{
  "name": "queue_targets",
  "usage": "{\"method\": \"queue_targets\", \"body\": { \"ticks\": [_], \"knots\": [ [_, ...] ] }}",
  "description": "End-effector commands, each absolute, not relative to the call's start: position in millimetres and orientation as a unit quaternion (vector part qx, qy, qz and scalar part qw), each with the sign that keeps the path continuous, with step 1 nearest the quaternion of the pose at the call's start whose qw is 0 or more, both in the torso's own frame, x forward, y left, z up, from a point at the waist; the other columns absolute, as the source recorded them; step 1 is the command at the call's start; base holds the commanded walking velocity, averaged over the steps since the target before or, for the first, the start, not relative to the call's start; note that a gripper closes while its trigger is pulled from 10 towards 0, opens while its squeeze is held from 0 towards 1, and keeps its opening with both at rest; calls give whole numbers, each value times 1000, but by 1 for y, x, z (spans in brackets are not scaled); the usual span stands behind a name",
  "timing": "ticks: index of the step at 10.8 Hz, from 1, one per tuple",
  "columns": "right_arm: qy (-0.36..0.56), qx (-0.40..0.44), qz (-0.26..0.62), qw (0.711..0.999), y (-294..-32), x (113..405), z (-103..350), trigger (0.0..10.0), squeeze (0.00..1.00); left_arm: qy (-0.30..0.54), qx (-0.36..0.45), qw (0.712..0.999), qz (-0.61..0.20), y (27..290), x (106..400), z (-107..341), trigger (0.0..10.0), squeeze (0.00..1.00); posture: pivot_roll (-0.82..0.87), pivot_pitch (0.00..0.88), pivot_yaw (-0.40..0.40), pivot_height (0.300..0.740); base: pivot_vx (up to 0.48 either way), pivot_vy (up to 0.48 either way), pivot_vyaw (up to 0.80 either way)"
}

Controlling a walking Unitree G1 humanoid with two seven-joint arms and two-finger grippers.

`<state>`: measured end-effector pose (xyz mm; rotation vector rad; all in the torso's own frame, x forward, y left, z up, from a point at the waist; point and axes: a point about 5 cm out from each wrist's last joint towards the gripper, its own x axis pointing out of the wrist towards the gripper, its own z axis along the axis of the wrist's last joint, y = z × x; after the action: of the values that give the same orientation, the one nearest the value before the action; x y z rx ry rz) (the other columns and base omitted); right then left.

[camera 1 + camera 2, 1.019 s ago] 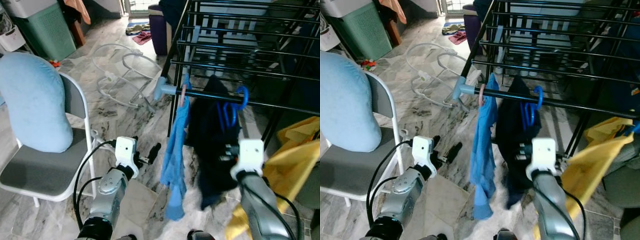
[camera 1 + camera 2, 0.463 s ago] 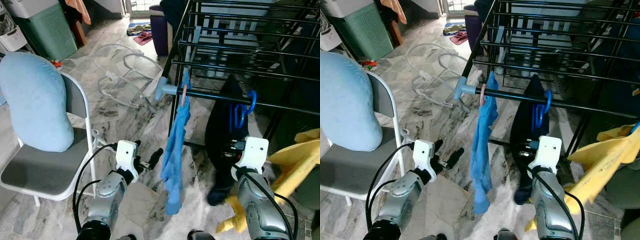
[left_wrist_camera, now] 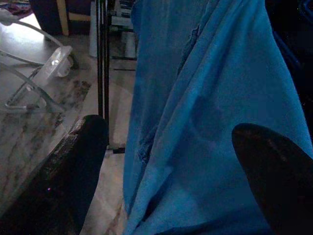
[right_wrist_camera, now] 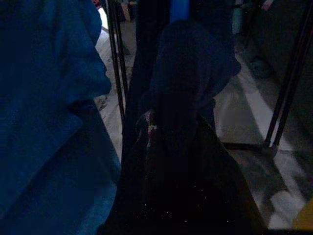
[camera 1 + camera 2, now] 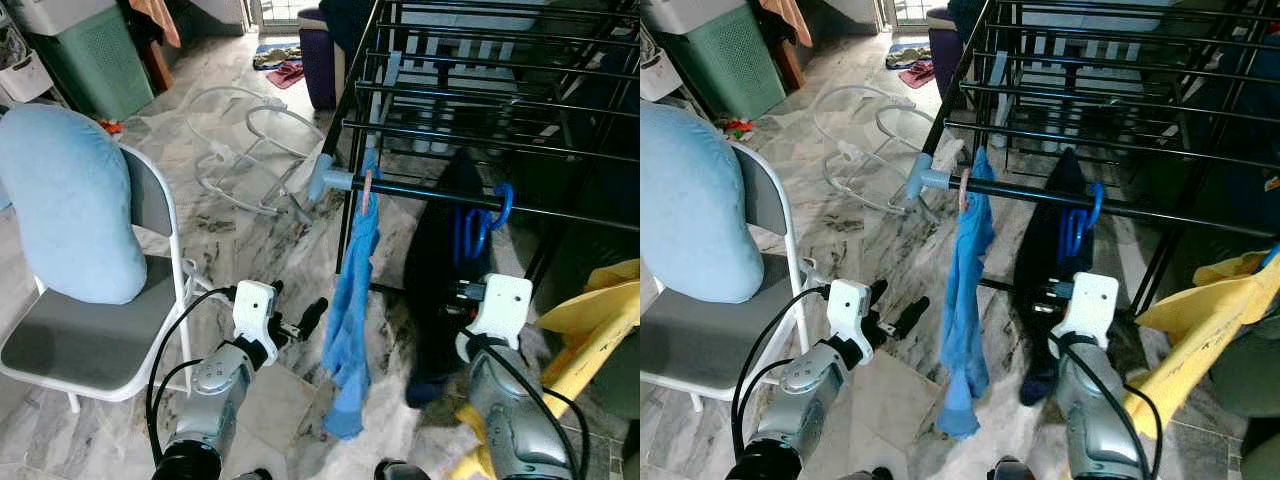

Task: Hang hanger

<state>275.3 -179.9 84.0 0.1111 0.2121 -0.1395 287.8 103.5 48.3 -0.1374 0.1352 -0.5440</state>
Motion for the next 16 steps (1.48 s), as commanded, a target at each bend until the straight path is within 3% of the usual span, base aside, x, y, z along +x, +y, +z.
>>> {"method": "queue_targets", "body": {
  "ticks": [1, 3, 4, 9, 12, 16],
  "knots": [
    [142, 66, -72, 985, -179, 269, 71, 10000, 0, 75, -60, 958, -271, 105, 287, 46, 10000, 0, -205, 140, 83, 740, 0, 0, 0],
    [147, 71, -62, 985, -176, 266, 68, 10000, 0, 76, -58, 958, -271, 105, 287, 45, 10000, 0, -206, 140, 84, 740, 0, 0, 0],
    [139, 68, -57, 986, -176, 266, 70, 10000, 1000, 76, -58, 958, -271, 105, 287, 45, 10000, 0, -207, 138, 85, 740, 0, 0, 0],
    [41, -9, -95, 995, -195, 256, 97, 10000, 1000, 77, -56, 958, -271, 106, 288, 45, 10000, 0, -210, 139, 92, 740, 0, 0, 0],
    [-15, -64, -91, 994, -191, 247, 111, 10000, 1000, 79, -61, 961, -258, 108, 290, 45, 10000, 0, -216, 136, 94, 740, 0, 0, 0],
    [-26, -72, -85, 993, -191, 241, 115, 10000, 1000, 103, -52, 968, -225, 112, 294, 40, 10000, 0, -212, 120, 96, 740, 0, 0, 0]
  ]
}}
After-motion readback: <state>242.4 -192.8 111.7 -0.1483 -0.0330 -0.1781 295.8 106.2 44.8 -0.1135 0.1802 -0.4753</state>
